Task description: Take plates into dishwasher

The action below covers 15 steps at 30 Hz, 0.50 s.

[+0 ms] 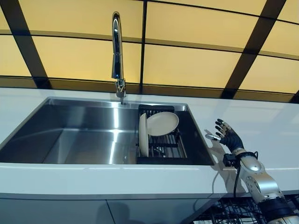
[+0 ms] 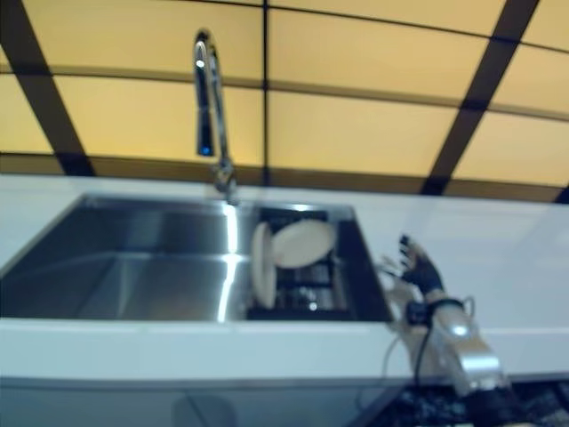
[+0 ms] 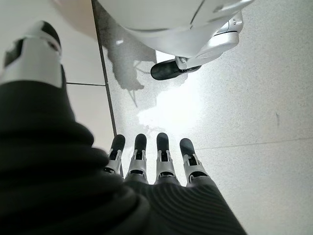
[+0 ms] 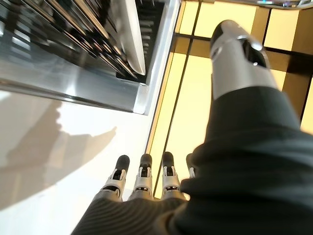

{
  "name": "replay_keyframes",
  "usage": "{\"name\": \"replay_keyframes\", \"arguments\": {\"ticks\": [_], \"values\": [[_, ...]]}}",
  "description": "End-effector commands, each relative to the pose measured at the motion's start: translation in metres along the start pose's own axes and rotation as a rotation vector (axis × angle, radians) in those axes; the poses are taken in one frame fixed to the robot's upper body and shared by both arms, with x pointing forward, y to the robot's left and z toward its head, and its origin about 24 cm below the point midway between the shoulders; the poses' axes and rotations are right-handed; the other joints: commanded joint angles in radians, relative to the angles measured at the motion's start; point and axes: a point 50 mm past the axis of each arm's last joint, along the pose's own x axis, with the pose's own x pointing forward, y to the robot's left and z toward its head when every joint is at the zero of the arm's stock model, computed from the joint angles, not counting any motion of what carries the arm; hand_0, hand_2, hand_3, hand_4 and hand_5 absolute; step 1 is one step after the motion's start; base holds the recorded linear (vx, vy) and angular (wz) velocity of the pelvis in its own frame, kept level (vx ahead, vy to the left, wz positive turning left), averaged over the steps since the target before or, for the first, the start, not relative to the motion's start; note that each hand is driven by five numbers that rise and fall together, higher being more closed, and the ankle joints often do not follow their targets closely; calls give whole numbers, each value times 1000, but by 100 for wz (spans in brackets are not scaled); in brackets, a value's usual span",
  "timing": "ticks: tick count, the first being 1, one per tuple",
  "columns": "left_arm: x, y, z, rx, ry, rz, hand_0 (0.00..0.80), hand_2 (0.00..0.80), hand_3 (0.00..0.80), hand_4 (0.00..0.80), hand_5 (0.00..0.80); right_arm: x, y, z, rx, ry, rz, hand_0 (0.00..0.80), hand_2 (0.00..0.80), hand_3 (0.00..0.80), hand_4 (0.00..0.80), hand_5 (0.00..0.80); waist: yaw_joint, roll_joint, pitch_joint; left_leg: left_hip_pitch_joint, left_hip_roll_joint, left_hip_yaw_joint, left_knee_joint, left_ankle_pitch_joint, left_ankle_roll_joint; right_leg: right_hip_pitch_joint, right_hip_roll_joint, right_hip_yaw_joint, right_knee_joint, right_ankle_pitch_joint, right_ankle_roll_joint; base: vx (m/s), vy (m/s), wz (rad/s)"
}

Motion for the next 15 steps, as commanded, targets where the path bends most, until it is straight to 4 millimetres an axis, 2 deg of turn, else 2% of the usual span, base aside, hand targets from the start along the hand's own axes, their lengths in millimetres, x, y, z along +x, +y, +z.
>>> {"name": "replay_keyframes", "arguments": {"ticks": [1, 6, 8, 13, 15], "values": [[1, 9, 4, 60, 12, 24, 0, 0, 0, 0, 0, 17, -11, 52, -61, -188, -50, 0, 0, 0, 0, 0, 21, -1, -4, -34, -24, -27, 2, 16, 11, -19, -74, 1, 85, -21, 116, 0, 0, 0], [1, 9, 8, 68, 5, 23, 0, 0, 0, 0, 0, 20, -6, 63, -127, -230, -25, 0, 0, 0, 0, 0, 26, -4, -3, -31, -24, -29, 2, 16, 12, -18, -77, -2, 88, -19, 117, 0, 0, 0], [1, 9, 8, 75, 4, 19, 0, 0, 0, 0, 0, 21, -7, 70, -222, -267, -46, 0, 0, 0, 0, 0, 29, -5, -3, -28, -25, -31, 2, 15, 12, -17, -78, -4, 90, -18, 118, 0, 0, 0], [1, 7, 8, 86, 9, 19, 0, 0, 0, 0, 0, 23, -8, 91, -527, -363, -119, 0, 0, 0, 0, 0, 40, -8, -4, -26, -25, -35, 2, 16, 11, -13, -80, -10, 91, -21, 119, 0, 0, 0], [0, 7, 8, 90, 11, 18, 0, 0, 0, 0, 0, 24, -8, 106, -801, -450, -182, 0, 0, 0, 0, 0, 48, -9, -6, -26, -26, -40, 2, 15, 10, -11, -80, -14, 89, -24, 120, 0, 0, 0]]}}
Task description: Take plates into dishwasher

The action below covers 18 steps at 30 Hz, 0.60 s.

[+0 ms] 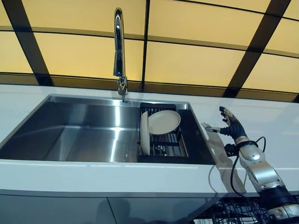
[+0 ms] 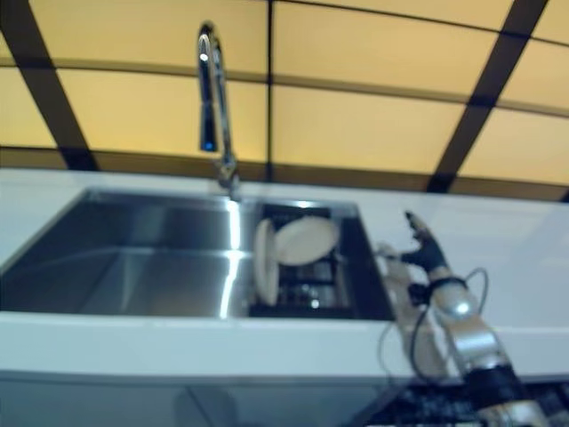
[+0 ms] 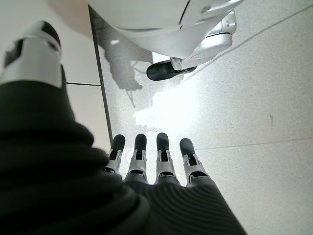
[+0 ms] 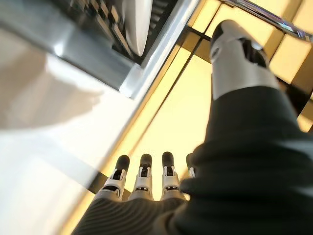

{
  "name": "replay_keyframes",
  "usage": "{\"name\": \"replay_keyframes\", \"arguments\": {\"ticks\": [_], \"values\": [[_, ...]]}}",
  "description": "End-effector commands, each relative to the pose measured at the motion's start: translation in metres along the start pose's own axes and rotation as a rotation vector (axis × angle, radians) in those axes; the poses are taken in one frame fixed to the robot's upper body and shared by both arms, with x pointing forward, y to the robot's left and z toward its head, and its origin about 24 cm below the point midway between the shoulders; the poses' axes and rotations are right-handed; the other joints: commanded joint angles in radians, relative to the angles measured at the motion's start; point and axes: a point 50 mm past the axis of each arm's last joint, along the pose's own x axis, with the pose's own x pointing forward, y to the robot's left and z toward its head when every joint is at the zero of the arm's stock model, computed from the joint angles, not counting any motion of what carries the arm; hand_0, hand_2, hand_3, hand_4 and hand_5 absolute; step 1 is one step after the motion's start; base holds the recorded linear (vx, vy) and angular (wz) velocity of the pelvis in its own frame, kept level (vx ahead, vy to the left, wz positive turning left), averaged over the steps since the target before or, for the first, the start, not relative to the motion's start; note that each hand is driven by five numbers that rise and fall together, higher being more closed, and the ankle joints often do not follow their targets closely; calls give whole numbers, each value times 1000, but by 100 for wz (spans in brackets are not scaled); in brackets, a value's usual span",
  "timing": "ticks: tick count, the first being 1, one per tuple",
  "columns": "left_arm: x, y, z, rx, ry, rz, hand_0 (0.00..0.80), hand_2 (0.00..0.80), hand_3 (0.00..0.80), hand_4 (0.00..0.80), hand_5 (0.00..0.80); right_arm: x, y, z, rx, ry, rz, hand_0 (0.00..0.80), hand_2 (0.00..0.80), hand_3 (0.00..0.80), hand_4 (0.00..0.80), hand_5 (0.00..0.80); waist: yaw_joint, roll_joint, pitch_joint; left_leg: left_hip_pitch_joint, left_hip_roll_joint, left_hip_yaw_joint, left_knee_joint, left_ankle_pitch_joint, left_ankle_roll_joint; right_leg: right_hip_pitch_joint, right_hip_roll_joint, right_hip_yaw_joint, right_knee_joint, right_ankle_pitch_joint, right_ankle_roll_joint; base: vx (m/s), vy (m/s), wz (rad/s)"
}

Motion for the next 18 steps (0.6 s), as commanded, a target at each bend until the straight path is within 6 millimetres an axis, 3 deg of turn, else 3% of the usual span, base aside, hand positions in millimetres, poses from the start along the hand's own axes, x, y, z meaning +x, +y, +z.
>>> {"name": "replay_keyframes", "arguments": {"ticks": [1, 5, 12, 18], "values": [[0, 7, 6, 92, 10, 19, 0, 0, 0, 0, 0, 21, -34, 55, -418, -279, -164, 0, 0, 0, 0, 0, 51, -8, -48, -40, -26, -39, -1, 15, 10, -27, -78, -10, 89, -22, 118, 10, 7, 4], [0, 8, 6, 108, 10, 19, 0, 0, 0, 0, 0, 25, -39, 68, -697, -349, -187, 0, 0, 0, 0, 0, 69, -12, -50, -43, -26, -49, -1, 15, 11, -21, -79, -19, 85, -26, 121, 15, -3, 6], [0, 8, 6, 133, 12, 15, 0, 0, 0, 0, 0, 33, -34, 79, -841, -417, -208, 0, 0, 0, 0, 0, 98, -18, -52, -49, -27, -63, -1, 17, 11, -10, -80, -38, 78, -30, 122, 15, -3, 3], [0, 9, 5, 145, 15, 8, 0, 0, 0, 0, 0, 37, -25, 82, -929, -441, -123, 0, 0, 0, 0, 0, 116, -20, -54, -57, -28, -69, -1, 18, 10, 2, -82, -49, 72, -38, 121, 19, 14, 10]]}}
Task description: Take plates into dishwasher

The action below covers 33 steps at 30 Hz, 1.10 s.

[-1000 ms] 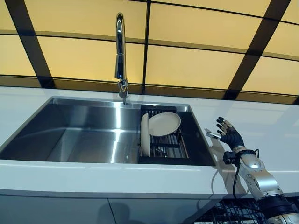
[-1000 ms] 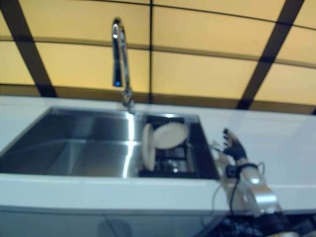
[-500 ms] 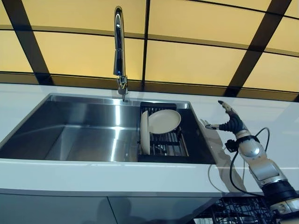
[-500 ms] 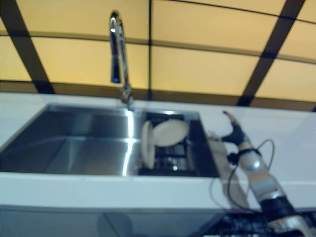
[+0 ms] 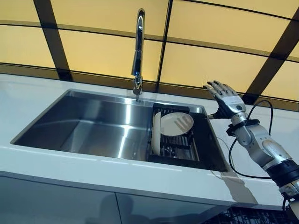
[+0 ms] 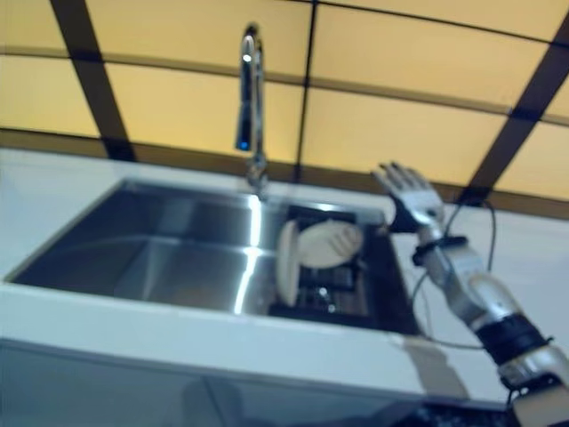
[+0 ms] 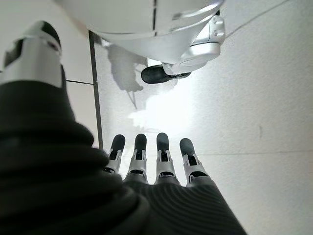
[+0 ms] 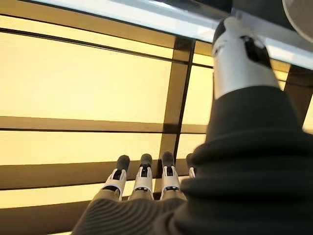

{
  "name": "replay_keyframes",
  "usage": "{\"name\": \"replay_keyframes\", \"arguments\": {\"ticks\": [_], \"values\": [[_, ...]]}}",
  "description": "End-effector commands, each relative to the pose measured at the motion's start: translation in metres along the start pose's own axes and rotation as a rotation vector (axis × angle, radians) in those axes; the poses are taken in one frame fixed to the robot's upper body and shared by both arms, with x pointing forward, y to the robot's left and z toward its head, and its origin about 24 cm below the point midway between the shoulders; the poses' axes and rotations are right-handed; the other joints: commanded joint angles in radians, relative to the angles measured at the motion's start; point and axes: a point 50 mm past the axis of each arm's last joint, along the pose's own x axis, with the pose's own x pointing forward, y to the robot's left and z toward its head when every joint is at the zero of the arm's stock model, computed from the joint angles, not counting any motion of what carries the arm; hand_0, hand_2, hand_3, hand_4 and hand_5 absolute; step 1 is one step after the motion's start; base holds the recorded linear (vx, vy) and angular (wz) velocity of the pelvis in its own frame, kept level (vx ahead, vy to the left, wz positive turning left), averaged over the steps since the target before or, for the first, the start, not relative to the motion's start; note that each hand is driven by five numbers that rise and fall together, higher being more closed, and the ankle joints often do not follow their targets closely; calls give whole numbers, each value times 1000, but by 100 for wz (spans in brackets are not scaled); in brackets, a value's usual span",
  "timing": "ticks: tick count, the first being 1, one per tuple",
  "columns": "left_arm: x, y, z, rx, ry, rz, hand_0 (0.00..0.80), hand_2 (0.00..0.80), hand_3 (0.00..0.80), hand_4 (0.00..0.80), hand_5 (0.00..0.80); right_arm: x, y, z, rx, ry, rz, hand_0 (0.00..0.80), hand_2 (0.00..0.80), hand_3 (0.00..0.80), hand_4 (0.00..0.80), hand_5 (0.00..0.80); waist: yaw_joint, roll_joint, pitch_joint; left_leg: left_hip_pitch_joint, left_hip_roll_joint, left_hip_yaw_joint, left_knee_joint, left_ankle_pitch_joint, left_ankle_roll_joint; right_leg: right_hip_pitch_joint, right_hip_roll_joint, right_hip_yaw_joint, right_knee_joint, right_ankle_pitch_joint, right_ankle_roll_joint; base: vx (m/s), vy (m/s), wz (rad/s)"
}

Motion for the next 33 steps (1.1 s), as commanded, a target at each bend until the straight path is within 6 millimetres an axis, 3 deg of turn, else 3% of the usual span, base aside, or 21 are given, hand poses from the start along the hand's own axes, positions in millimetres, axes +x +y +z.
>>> {"name": "replay_keyframes", "arguments": {"ticks": [1, 14, 33], "values": [[0, 9, 1, 102, 15, 20, 0, 0, 0, 0, 0, 22, -25, 3, -97, -67, -37, 0, 0, 0, 0, 0, 37, -9, -47, -55, -19, -26, -3, 15, 4, -6, -69, -15, 71, -37, 126, 16, 10, 9], [0, 13, 0, 93, 7, 29, 0, 0, 0, 0, 0, 18, -2, 3, -121, -79, 145, 0, 0, 0, 0, 0, 47, -17, -33, -59, -13, -24, -3, 17, 5, -12, -75, -24, 84, -39, 130, 1, 1, 0], [0, 12, -3, 93, -4, 29, 0, 0, 0, 0, 0, 8, 29, 9, -73, -64, 273, 0, 0, 0, 0, 0, 49, -9, -16, -74, -9, -11, -3, 22, 0, -3, -71, -21, 62, -43, 124, 0, 0, 0]]}}
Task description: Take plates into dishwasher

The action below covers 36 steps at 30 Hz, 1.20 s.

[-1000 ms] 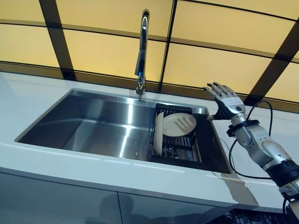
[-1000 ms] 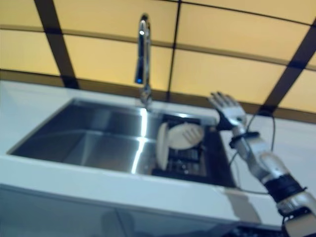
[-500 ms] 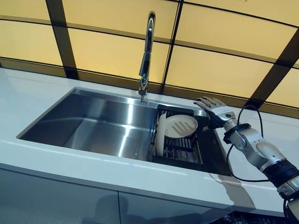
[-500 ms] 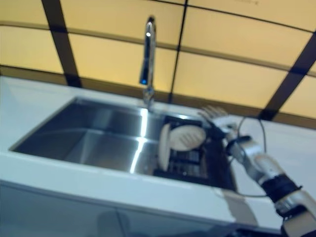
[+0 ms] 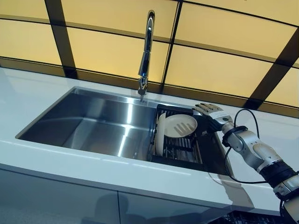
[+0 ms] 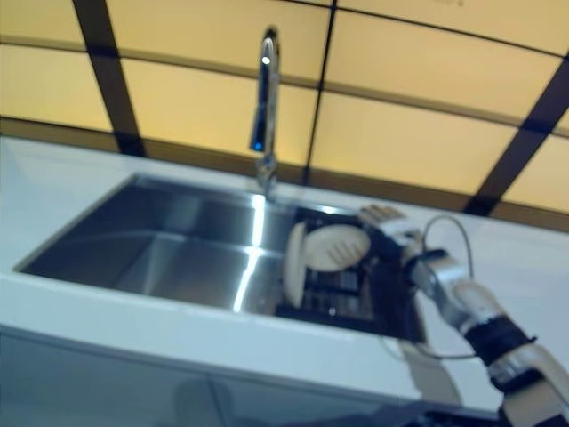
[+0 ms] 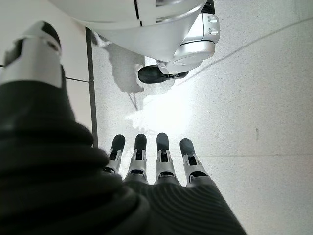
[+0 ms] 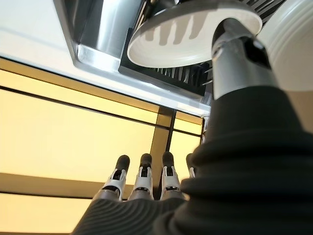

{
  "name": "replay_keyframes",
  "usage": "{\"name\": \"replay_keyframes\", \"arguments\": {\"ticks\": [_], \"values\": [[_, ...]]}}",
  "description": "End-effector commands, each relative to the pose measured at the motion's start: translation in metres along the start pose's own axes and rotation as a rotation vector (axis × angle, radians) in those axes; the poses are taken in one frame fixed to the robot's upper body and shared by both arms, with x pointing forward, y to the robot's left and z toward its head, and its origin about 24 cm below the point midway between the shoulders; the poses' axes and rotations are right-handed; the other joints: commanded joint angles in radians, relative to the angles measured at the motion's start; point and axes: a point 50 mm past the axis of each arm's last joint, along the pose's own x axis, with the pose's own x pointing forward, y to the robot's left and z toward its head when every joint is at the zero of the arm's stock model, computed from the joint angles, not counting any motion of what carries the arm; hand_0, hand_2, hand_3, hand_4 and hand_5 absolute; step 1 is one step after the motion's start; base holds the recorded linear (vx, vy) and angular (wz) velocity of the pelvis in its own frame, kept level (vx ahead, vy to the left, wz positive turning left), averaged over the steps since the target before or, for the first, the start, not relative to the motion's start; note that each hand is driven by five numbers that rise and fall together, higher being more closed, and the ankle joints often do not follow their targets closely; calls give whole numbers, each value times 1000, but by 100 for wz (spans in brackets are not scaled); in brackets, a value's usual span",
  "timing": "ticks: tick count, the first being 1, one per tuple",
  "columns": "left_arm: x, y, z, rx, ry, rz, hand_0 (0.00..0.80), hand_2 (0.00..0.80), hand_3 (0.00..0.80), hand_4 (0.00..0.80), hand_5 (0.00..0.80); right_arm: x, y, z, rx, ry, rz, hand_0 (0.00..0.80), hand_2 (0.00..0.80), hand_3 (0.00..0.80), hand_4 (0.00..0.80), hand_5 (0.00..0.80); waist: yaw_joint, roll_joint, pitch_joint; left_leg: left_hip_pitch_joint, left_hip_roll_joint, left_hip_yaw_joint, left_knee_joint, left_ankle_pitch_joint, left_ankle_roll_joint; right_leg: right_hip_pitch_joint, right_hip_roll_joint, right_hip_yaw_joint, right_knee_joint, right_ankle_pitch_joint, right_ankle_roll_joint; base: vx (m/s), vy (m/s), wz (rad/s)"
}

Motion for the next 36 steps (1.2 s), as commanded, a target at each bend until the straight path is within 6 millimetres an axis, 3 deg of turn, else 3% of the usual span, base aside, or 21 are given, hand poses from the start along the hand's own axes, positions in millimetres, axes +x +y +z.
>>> {"name": "replay_keyframes", "arguments": {"ticks": [1, 22, 36], "values": [[0, 1, 8, 87, -22, 15, 0, 0, 0, 0, 0, 9, -17, -1, -45, 3, -38, 0, 0, 0, 0, 0, 45, 17, -8, -61, -7, -8, -4, 21, -2, 2, -67, -18, 64, -39, 119, 0, 0, 0], [0, -4, 12, 79, -39, 11, 0, 0, 0, 0, 0, 19, 0, 9, -1, 40, 12, 0, 0, 0, 0, 0, 69, 34, 26, -106, -3, -16, -4, 41, -10, -5, -68, -27, 46, -42, 113, -6, -1, 0], [-1, -3, 24, 52, -83, 7, 0, 0, 0, 0, 0, 27, -6, -6, -77, 166, 11, 0, 0, 0, 0, 0, 80, 46, 72, -153, -2, -22, -4, 58, -14, -32, -67, -22, 41, -39, 110, -37, -4, 2]]}}
